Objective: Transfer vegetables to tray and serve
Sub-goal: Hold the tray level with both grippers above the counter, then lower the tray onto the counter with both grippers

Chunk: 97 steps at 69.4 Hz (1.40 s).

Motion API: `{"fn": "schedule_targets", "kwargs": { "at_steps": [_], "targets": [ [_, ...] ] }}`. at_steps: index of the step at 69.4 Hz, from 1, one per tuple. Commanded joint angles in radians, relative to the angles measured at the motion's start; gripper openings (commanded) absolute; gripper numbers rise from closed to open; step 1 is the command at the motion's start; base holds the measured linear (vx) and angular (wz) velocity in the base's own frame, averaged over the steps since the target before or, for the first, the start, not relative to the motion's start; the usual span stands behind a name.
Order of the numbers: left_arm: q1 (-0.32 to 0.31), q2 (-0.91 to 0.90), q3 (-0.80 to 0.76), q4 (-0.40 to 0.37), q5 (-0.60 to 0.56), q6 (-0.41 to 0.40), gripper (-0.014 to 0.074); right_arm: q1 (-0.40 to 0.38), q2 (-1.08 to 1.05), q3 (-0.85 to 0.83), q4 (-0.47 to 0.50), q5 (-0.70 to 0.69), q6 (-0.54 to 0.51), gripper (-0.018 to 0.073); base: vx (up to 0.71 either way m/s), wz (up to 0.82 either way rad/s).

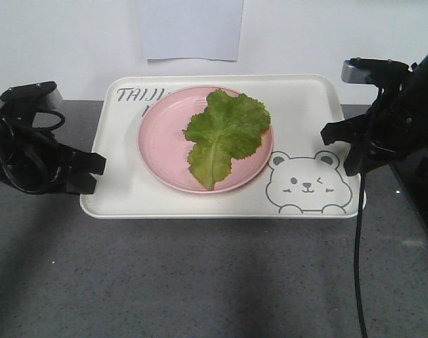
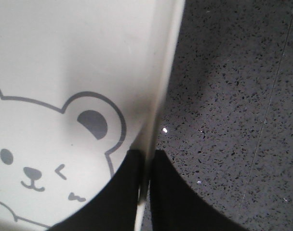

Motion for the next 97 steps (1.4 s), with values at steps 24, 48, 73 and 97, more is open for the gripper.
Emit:
{"fn": "schedule_targets", "kwargs": {
  "at_steps": [24, 48, 73, 97],
  "targets": [
    [-0.014, -0.042, -0.030, -0.102, -0.076, 0.028, -0.0006, 0.009, -0.050, -0.025, 0.084, -0.081, -0.040, -0.0006, 0.00, 0.00],
    [-0.014, 0.024, -0.030, 0.058, -0.113, 0.016, -0.0006, 0.009, 0.028, -0.025, 0.234, -0.156, -0.160, -0.0006, 0.00, 0.00],
    [-0.014, 0.147, -0.030, 0.085, -0.121, 0.017, -0.0006, 0.009, 0.173, -0.025, 0.255, -0.151, -0.184, -0.0005, 0.00, 0.00],
    [-0.014, 0.207, -0.027, 0.148, -0.084, 0.017, -0.0006, 0.009, 0.226, -0.025, 0.227, -0.150, -0.184, 0.0008, 0.00, 0.00]
  ]
}}
